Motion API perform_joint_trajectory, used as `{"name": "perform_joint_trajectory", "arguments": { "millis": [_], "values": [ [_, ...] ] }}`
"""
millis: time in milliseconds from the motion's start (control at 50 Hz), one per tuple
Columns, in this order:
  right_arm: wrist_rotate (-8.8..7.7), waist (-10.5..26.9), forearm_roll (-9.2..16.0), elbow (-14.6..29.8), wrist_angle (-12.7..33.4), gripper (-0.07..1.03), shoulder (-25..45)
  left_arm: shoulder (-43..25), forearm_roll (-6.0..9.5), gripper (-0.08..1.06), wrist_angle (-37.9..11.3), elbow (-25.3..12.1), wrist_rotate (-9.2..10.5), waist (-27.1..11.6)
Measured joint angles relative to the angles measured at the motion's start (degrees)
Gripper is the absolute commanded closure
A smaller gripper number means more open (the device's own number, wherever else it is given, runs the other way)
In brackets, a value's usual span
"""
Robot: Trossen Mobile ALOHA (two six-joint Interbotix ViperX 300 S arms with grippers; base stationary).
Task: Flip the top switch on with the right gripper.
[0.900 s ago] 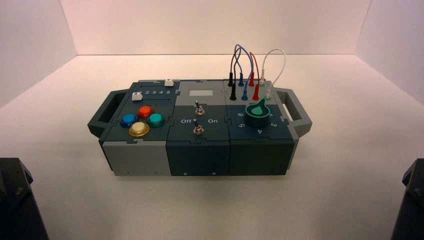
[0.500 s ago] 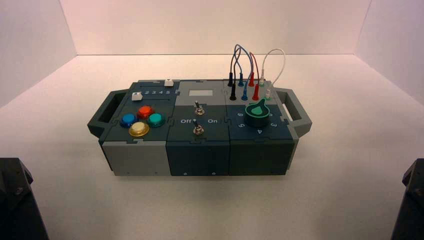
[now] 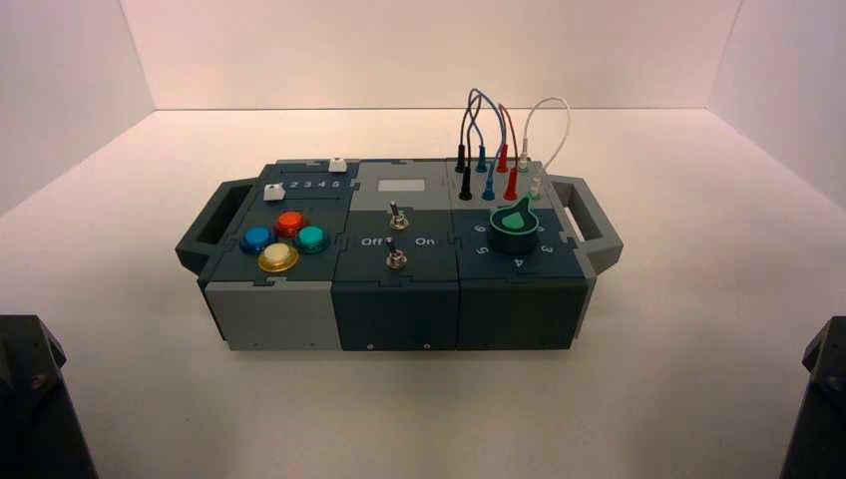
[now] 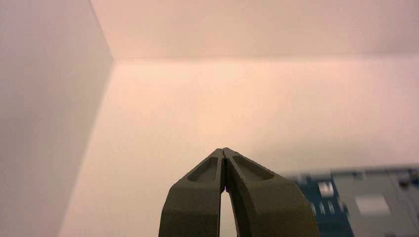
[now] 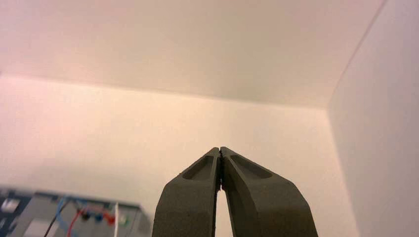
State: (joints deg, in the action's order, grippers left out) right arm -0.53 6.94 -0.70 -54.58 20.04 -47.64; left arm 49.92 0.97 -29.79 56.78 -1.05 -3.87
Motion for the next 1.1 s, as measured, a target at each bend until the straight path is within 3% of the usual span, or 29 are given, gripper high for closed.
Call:
{"name": "perform_joint_trajectory", "arguments": {
  "millis": [260,440,480,740,980,1100],
  "values": [
    [0.0,5.4,0.3,1.6,5.0,0.99,4.7,-8.4,0.97,1.01,-8.8,-1.2,0.44,-5.5],
    [0.0,9.3,0.8,2.6,7.6,0.99,7.7,-15.6,1.85,1.01,-11.4,-1.3,2.2,-6.7],
    [0.0,11.6,0.8,3.0,8.7,0.99,8.8,-17.8,2.2,1.01,-11.9,-1.3,2.72,-7.2],
    [0.18,17.7,1.2,4.3,11.8,0.99,13.4,-29.4,4.48,1.01,-11.9,-2.5,6.68,-11.6],
    [0.18,20.2,1.5,5.0,12.4,0.99,13.9,-34.3,7.65,1.01,-9.1,-3.0,7.12,-14.2],
    [0.18,21.2,1.7,5.1,12.5,0.99,14.1,-36.4,8.26,1.01,-8.0,-3.0,7.21,-14.2]
  ]
}}
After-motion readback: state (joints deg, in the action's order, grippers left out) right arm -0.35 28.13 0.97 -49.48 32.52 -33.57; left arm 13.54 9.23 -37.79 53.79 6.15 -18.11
